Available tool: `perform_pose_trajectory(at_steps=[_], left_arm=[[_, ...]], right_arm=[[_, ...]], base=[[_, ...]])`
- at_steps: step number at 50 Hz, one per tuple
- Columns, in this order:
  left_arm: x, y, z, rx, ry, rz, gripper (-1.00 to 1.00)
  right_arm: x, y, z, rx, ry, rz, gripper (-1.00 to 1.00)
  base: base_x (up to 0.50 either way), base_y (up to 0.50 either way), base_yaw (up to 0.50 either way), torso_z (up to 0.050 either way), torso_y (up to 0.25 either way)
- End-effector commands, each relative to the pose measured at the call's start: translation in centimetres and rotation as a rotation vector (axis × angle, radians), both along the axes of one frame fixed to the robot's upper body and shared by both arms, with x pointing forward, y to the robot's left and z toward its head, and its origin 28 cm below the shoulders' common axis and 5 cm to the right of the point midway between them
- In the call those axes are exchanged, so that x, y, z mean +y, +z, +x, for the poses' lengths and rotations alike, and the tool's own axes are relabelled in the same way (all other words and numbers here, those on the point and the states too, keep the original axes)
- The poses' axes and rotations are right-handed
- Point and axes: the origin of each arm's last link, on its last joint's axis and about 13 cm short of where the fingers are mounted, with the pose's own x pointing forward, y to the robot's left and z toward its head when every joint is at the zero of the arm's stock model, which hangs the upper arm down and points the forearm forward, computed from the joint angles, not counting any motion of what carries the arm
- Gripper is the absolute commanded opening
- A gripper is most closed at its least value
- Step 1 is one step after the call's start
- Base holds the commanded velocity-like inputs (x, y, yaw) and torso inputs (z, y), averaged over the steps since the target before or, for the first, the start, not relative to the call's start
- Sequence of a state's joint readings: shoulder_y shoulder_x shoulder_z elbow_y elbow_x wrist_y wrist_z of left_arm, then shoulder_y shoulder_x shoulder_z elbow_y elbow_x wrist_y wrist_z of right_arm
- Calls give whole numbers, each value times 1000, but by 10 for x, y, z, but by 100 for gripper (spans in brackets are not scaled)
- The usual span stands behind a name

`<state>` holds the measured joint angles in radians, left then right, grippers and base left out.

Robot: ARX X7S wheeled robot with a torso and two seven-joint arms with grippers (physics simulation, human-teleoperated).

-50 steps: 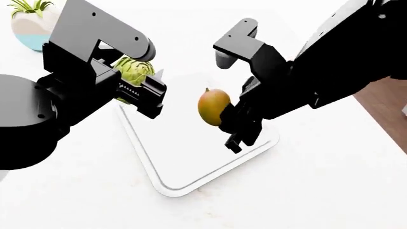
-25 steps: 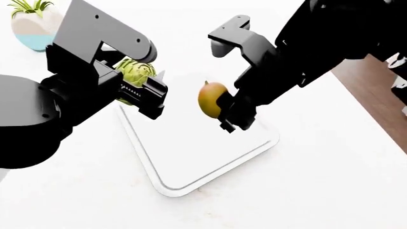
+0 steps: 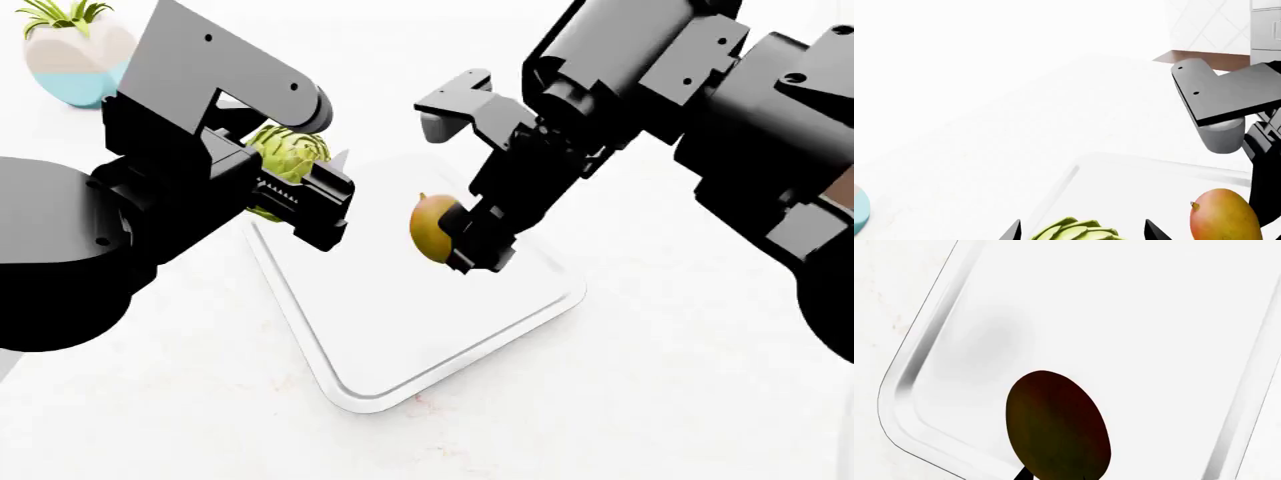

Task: Pick up the fruits and vegetables and place them in the sink. Turn on the sink faucet to wash them. Then turn the sink off and put them in the tray.

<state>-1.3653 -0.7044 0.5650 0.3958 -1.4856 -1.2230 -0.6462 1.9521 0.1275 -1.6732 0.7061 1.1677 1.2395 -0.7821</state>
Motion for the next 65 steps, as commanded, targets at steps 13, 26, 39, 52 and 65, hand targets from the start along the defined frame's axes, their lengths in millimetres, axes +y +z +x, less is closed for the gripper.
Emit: perform_pose_trajectory(at_steps=[13,26,39,52,65], left_arm=[[1,0,2,-8,11,-8,-100],[1,-1,2,-5,10,-10,-100],[1,-2,4,-1,9,-10,-100],[1,-5,5,4,7,-12,-100],[-8,-10,24,35,-4,-42,-100]], right_arm=[[9,-17,17,96,30,-60,-100],[8,-28,20,137,14,-109,-100],[7,-38,22,156,9,-123,-100],[8,-42,22,176,22,-143,100],[5,-5,-12,36,39,-95,100]], base=[[0,0,0,0,1],[0,0,0,0,0],[0,0,0,0,1],[0,0,0,0,0],[0,0,0,0,1]])
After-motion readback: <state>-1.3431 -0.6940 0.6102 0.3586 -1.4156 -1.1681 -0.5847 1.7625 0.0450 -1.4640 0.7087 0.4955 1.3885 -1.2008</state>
